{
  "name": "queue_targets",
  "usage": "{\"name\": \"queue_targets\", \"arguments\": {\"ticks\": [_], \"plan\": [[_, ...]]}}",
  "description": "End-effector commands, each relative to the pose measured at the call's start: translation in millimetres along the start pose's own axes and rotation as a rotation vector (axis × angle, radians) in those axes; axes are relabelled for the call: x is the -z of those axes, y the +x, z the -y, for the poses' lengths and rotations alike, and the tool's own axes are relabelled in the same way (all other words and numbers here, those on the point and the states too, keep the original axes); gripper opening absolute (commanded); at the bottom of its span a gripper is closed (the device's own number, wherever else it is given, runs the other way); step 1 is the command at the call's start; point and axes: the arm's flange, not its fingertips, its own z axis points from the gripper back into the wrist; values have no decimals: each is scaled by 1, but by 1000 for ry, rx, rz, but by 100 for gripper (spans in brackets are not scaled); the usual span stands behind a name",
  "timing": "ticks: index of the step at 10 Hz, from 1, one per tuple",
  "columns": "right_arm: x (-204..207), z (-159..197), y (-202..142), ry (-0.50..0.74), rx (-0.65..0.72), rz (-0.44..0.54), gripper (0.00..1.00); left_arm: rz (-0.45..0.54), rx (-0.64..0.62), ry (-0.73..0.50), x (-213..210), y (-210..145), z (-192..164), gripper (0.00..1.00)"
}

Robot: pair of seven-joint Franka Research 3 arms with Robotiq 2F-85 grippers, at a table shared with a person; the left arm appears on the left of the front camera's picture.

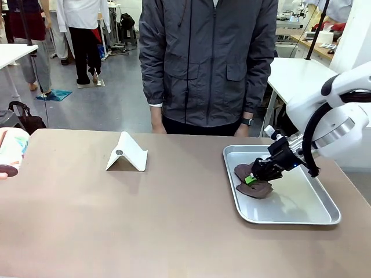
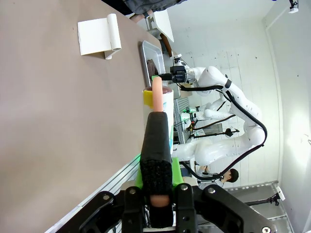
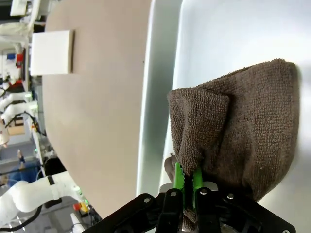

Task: Clean the surface of the table.
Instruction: Clean the area not pointed to by the person.

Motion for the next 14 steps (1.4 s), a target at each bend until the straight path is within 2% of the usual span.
{"name": "queue_targets", "arguments": {"ticks": [1,5,10,14], "plan": [[12,2,-16,-20,-28,-38,7,0,1,-2,1,-3,2,22],[-17,27,-26,-86,-33,-80,7,0,1,-2,1,-3,2,22],[-72,82,-27,-93,146,108,7,0,1,-2,1,-3,2,22],[-90,100,-20,-8,229,220,7,0,1,-2,1,-3,2,22]]}}
